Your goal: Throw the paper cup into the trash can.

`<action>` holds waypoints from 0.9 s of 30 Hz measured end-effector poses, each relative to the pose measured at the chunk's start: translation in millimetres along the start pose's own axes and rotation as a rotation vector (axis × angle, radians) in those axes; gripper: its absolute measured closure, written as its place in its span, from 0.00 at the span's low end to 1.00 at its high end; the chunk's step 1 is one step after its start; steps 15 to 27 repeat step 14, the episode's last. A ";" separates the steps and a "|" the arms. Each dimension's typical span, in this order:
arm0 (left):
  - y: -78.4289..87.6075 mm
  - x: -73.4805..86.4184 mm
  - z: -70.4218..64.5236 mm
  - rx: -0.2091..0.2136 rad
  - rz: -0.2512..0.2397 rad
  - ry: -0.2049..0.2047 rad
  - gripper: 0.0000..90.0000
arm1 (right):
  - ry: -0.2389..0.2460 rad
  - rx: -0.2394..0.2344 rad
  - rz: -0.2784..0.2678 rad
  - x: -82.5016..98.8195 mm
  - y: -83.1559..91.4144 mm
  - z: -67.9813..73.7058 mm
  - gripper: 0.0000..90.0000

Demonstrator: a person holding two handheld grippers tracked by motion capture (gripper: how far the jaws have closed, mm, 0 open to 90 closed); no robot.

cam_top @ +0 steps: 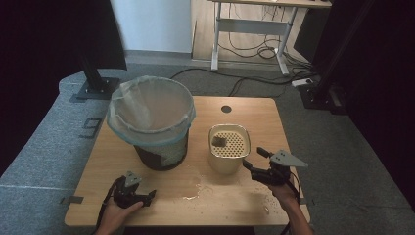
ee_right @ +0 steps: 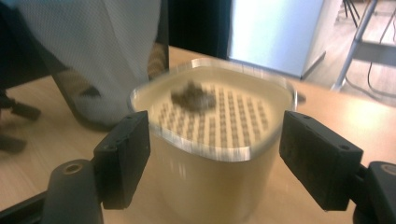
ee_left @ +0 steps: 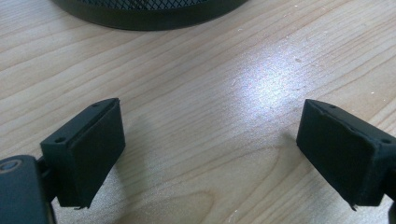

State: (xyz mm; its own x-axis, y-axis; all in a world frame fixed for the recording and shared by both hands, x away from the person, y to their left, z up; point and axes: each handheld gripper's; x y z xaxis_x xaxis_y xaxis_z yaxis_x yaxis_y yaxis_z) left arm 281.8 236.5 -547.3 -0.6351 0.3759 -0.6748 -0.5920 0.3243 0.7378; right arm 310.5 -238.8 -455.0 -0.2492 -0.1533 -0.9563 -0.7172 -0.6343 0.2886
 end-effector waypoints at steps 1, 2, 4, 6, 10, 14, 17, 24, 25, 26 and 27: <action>0.0 0.0 0.1 0.000 0.001 -0.002 0.08 | -0.013 0.004 0.010 7.9 0.4 -0.6 0.27; 0.0 -0.1 0.2 0.000 0.001 -0.002 0.08 | -0.018 0.011 0.016 14.9 0.3 -1.4 0.28; -0.1 -0.2 0.2 0.000 0.001 -0.002 0.08 | -0.033 0.022 0.026 26.0 -0.5 -3.1 0.28; -0.1 -0.2 0.2 0.000 0.001 -0.002 0.08 | -0.048 0.028 0.032 33.6 -1.9 -4.2 0.28; -0.4 -0.6 0.5 0.000 0.001 -0.001 0.08 | -0.058 0.040 0.043 41.1 -6.2 -5.1 0.28; -1.0 -1.2 1.1 -0.002 0.002 0.000 0.08 | -0.047 0.055 0.052 43.4 -8.8 -4.7 0.28; -1.0 -1.2 1.1 -0.002 0.002 0.000 0.08 | -0.047 0.055 0.052 43.4 -8.8 -4.7 0.28; -1.0 -1.2 1.1 -0.002 0.002 0.000 0.08 | -0.047 0.055 0.052 43.4 -8.8 -4.7 0.28; -1.0 -1.2 1.1 -0.002 0.002 0.000 0.08 | -0.047 0.055 0.052 43.4 -8.8 -4.7 0.28; -1.0 -1.2 1.1 -0.002 0.002 0.000 0.08 | -0.047 0.055 0.052 43.4 -8.8 -4.7 0.28; -1.0 -1.2 1.1 -0.002 0.002 0.000 0.08 | -0.047 0.055 0.052 43.4 -8.8 -4.7 0.28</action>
Point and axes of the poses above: each handheld gripper's, and its own axes: y roughly backward along the jaws, x roughly out of its underside, z roughly to its left, and after that the axes turned 2 degrees about -x, right-handed
